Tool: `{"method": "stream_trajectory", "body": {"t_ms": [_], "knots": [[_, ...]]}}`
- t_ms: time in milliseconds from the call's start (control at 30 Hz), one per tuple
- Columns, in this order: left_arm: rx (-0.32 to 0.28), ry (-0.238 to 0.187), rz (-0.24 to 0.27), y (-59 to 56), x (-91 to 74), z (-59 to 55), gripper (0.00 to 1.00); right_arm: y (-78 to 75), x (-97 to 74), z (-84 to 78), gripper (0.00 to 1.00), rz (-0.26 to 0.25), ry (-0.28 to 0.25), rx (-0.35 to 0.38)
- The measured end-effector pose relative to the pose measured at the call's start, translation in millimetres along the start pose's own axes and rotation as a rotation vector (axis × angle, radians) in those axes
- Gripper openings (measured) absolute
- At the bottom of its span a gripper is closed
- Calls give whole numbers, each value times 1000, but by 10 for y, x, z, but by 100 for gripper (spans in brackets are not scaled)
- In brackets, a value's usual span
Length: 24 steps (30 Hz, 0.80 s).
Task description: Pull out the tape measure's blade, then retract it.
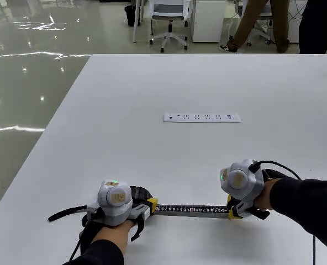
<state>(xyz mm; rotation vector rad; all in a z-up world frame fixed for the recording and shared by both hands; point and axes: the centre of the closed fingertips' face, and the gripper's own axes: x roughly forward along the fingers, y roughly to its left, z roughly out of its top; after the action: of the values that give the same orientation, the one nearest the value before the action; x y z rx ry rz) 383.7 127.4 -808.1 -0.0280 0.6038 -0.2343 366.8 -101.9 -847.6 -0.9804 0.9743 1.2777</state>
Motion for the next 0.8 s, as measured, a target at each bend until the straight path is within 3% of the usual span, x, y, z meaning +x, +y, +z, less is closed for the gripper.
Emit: {"method": "stream_trajectory", "body": {"t_ms": [533,633,800], "knots": [[-8,1,-4,-8,-10,-1,60,7,13,100,11,-4,-32,10],[-13,3,-12,-4,-15,-3,60,19,16,132,10,-3,-60,-24],[-23,11,-24,-4,-21,-12,60,-19,26,166,10,11,-101,21]]}}
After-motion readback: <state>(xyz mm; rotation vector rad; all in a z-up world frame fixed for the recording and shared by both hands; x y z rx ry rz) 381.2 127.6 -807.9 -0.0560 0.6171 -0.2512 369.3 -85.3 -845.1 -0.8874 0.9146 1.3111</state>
